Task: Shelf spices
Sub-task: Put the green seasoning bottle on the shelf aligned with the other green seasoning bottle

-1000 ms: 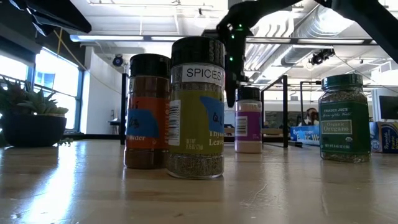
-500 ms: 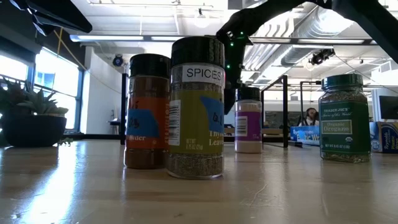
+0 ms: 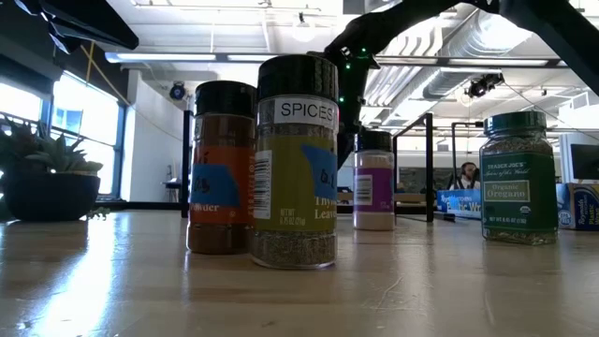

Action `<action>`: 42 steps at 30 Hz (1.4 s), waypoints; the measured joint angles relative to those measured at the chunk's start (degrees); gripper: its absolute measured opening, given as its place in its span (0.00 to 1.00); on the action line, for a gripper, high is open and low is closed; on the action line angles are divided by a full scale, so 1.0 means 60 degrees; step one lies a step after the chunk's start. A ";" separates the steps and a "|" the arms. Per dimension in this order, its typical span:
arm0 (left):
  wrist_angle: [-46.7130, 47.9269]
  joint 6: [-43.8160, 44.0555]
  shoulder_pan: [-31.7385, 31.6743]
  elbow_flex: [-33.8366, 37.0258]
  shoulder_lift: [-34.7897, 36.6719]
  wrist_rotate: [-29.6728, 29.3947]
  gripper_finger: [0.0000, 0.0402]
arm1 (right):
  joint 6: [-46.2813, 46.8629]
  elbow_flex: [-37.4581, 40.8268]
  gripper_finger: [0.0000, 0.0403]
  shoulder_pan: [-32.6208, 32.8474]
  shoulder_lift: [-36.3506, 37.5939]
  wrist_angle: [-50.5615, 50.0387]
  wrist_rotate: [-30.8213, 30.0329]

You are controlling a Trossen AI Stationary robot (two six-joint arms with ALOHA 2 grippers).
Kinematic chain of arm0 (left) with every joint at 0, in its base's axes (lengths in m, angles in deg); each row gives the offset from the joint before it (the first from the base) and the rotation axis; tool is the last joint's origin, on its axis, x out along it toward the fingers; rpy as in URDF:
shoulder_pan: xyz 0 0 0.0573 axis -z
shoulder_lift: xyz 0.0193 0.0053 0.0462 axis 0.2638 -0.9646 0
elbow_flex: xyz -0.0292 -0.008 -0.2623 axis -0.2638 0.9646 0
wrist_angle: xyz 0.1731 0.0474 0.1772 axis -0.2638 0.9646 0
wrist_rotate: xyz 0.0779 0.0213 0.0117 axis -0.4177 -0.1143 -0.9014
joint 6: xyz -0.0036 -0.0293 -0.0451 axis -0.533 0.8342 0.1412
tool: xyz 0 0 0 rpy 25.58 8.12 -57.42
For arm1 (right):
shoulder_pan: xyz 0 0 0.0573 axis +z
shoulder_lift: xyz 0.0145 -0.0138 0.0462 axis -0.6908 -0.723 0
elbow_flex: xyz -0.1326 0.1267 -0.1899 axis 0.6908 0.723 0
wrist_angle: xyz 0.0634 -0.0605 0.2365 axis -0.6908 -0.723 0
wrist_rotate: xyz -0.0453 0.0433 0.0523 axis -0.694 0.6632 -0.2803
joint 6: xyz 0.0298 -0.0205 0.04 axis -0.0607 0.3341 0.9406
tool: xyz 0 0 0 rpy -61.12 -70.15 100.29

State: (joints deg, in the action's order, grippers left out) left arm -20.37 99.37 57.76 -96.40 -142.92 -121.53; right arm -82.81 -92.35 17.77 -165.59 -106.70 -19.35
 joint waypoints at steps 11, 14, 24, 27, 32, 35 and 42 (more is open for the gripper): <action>0.0002 0.0000 0.0001 0.0000 0.0000 -0.0022 0.00 | 0.0154 0.0000 0.00 0.0014 0.0000 0.0071 0.0005; 0.0000 0.0000 0.0000 0.0000 0.0000 -0.0022 0.00 | 0.0183 0.0000 0.00 0.0014 0.0000 0.0115 0.0011; 0.0000 0.0000 0.0000 0.0000 0.0000 -0.0025 0.00 | 0.0469 -0.0004 0.00 0.0014 0.0011 0.0137 0.0022; 0.0002 0.0000 0.0001 0.0000 0.0000 -0.0025 0.00 | 0.0477 -0.0004 0.00 0.0014 0.0062 0.0115 0.0026; 0.0000 0.0000 0.0001 0.0000 0.0000 -0.0025 0.00 | 0.0503 -0.0007 0.00 0.0014 0.0402 0.0086 0.0107; 0.0003 0.0000 0.0000 0.0000 0.0000 -0.0026 0.00 | 0.0567 -0.0011 0.00 0.0014 0.0765 -0.0019 0.0110; -0.0002 0.0004 0.0000 0.0000 0.0000 -0.0025 0.00 | -0.0579 -0.0018 0.00 0.0389 0.1147 -0.0376 0.0997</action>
State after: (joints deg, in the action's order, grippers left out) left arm -20.38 99.39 57.76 -96.40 -142.92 -121.68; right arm -86.29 -92.46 20.10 -158.71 -108.95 -13.37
